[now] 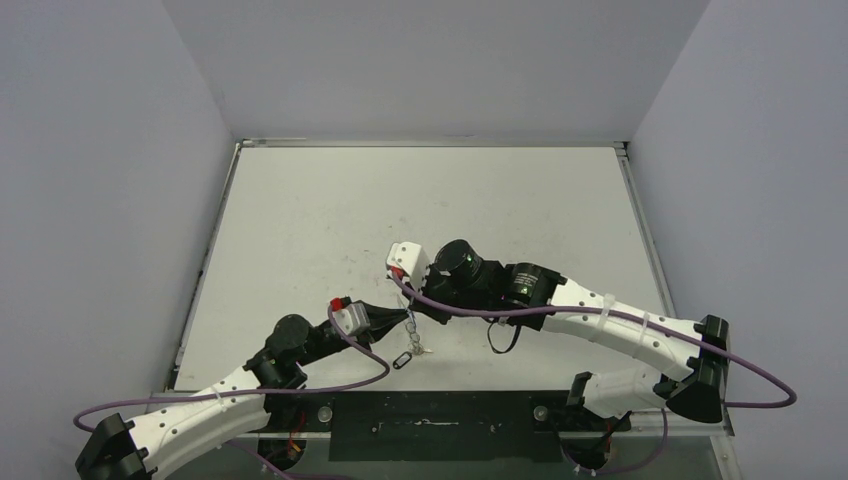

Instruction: Put the keys on the keyring

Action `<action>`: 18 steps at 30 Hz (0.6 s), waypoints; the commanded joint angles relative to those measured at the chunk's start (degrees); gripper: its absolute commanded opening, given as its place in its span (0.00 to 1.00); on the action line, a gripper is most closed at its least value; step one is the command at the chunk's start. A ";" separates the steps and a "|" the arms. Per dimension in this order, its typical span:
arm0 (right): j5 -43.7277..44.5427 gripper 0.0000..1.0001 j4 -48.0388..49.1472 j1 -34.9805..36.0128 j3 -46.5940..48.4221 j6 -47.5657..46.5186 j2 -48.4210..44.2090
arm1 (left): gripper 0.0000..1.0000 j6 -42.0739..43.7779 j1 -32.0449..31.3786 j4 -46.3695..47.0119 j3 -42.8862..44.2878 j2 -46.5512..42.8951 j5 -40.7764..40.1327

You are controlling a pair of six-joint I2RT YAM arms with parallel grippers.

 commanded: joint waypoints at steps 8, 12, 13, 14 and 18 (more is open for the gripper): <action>6.08 0.00 0.19 1.94 -0.22 -1.87 -0.84 | 0.00 -0.37 0.01 1.80 1.86 -1.31 -0.46; 5.01 0.00 0.66 2.47 -0.07 -1.97 -0.87 | 0.00 -0.46 -0.02 1.72 1.85 -1.30 -0.50; 4.54 0.00 0.85 2.62 0.04 -2.03 -0.88 | 0.00 -0.42 -0.01 1.72 1.85 -1.31 -0.49; 4.05 0.00 1.03 2.79 0.08 -2.14 -0.96 | 0.00 -0.46 -0.05 1.76 1.85 -1.31 -0.49; 3.71 0.00 1.49 3.50 0.36 -2.32 -0.64 | 0.00 -0.46 -0.02 1.64 1.87 -1.19 -0.55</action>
